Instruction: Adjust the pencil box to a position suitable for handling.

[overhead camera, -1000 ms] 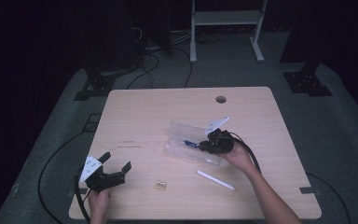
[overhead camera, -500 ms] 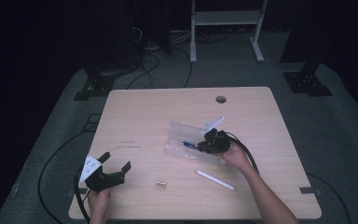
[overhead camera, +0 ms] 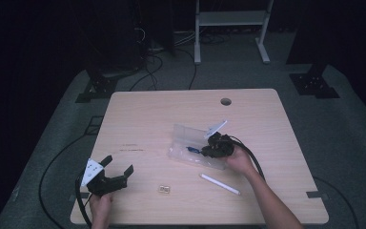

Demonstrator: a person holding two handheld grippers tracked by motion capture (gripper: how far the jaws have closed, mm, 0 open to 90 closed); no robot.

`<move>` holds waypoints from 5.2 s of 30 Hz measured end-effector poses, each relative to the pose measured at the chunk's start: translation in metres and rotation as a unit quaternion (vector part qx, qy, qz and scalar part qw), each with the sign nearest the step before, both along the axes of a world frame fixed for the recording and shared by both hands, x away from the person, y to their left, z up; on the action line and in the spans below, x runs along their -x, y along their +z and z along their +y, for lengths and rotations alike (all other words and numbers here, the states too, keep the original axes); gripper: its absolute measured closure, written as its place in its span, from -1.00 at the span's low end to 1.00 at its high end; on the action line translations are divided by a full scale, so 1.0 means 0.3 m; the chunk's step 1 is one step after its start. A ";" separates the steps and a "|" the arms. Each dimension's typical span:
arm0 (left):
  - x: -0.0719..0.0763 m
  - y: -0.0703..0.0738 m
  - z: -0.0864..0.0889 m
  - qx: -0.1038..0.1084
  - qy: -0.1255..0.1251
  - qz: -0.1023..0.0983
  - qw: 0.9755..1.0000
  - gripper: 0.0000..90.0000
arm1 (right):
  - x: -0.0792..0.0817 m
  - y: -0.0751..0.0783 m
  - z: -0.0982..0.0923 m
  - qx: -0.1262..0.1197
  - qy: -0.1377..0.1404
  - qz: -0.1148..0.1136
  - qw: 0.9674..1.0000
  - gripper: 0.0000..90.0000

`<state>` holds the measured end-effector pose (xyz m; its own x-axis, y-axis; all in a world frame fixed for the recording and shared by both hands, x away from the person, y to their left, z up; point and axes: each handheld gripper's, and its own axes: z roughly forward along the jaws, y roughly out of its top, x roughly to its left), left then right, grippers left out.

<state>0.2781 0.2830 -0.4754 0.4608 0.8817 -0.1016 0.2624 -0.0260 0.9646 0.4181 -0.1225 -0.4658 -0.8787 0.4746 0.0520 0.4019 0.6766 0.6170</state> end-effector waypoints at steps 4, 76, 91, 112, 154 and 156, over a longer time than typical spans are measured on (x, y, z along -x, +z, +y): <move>0.000 0.000 -0.001 0.000 0.000 -0.001 1.000 -0.98 | -0.001 -0.001 0.001 0.002 0.001 -0.002 1.000 0.74; 0.001 0.001 -0.005 -0.011 0.002 0.002 1.000 -0.98 | 0.269 0.028 -0.176 -0.042 0.026 -0.004 0.999 0.10; 0.000 0.000 -0.007 -0.012 0.002 0.002 1.000 -0.98 | 0.314 -0.005 -0.205 -0.042 0.028 -0.001 0.999 0.11; 0.000 -0.001 -0.010 -0.012 0.001 0.003 1.000 -0.98 | 0.359 -0.042 -0.188 -0.027 0.040 -0.005 0.999 0.45; 0.000 -0.001 -0.008 -0.011 0.001 0.003 1.000 -0.98 | 0.369 -0.039 -0.185 -0.023 0.043 -0.018 0.999 0.74; 0.000 -0.002 -0.008 -0.010 0.002 0.003 1.000 -0.98 | 0.368 -0.030 -0.188 -0.024 0.043 -0.018 0.999 0.74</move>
